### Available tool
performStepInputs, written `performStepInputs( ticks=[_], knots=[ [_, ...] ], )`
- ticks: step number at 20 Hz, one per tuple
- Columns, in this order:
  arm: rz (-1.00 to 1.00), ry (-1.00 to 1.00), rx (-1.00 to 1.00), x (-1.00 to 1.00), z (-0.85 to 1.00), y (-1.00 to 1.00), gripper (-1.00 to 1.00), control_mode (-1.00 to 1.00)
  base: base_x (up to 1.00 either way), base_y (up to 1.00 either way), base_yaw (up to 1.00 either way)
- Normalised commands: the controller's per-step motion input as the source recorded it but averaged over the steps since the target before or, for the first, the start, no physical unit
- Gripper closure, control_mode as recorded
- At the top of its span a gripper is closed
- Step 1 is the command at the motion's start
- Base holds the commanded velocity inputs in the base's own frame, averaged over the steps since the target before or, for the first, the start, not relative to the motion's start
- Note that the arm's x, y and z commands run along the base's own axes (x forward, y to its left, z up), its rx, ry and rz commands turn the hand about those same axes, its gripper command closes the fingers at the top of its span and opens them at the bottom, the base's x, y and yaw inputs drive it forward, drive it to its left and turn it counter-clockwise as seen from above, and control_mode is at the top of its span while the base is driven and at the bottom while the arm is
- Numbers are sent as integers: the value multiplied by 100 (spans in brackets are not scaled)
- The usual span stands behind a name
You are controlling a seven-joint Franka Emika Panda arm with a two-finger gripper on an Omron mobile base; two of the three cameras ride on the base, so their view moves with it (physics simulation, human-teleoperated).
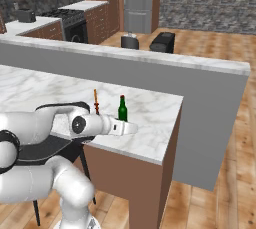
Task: Get the candle and the beer from the cabinet and move them to the dining counter.
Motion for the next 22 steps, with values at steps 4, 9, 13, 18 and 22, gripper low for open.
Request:
performStepInputs(
  ticks=[4,9,13,18,22],
  knots=[
    [-7,20,1,-18,100,0,-100,-100,0,0,0],
    [-7,12,0,-44,100,12,-100,-100,0,0,0],
    [-5,4,0,-71,100,26,-100,-100,0,0,0],
    [-5,1,0,-81,100,31,-100,-100,0,0,0],
    [-6,1,0,-89,100,27,-100,-100,0,0,0]
  ],
)
